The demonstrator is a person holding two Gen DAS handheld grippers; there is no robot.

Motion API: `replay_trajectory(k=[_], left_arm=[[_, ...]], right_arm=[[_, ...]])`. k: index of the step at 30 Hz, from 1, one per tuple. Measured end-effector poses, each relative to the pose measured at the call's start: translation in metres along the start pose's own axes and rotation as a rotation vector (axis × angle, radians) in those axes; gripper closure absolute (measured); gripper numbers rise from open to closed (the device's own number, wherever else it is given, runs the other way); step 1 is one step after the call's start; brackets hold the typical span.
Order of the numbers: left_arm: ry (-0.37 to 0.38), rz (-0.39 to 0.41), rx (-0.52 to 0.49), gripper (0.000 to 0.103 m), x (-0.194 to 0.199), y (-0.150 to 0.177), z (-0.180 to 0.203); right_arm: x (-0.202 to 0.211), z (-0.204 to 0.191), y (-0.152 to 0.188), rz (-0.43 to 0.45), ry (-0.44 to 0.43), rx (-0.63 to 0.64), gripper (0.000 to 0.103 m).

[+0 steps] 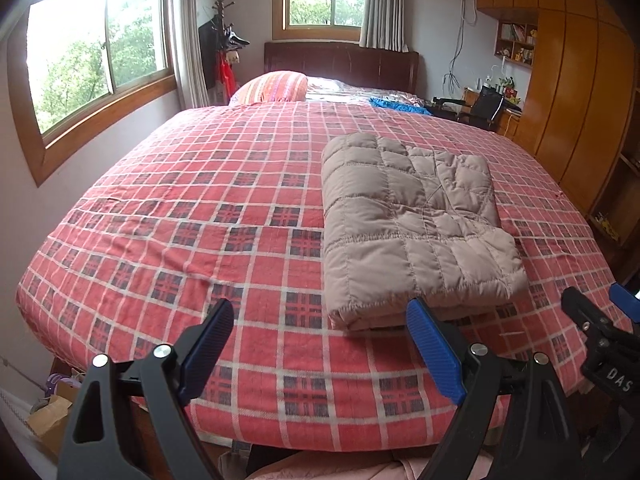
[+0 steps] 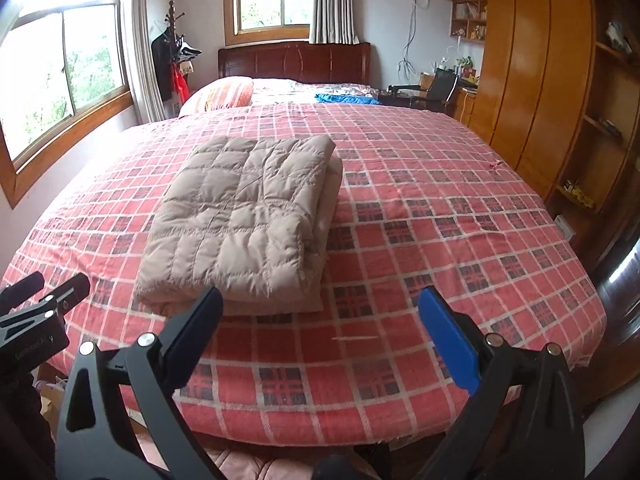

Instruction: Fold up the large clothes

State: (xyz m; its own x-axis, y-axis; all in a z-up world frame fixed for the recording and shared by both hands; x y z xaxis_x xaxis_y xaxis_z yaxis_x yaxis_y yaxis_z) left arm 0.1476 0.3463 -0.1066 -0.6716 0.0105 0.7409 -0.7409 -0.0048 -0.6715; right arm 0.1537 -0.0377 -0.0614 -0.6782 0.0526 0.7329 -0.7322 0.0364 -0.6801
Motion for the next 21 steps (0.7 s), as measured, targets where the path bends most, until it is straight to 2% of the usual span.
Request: replay_trajectory(k=[21], left_arm=[[-0.032,0.001,0.002,0.015,0.012,0.019,-0.001]], right_arm=[[0.01,-0.005,0.012,0.01,0.013,0.012,0.005]])
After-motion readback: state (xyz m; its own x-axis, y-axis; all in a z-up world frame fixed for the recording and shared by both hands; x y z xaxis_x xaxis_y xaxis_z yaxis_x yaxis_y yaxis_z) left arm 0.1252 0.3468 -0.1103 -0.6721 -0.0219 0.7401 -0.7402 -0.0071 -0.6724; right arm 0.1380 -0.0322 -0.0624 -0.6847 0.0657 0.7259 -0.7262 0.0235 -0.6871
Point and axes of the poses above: each gripper's, at about its wrist camera, not at the fingertips, and x roughly against the way its jaws point, z to its right, y to its underside, the point moved 9 cm from there along -x, roughly the way its jaws point, and after that the axes turned 5 degrees about -z, right-handed, at the moved point
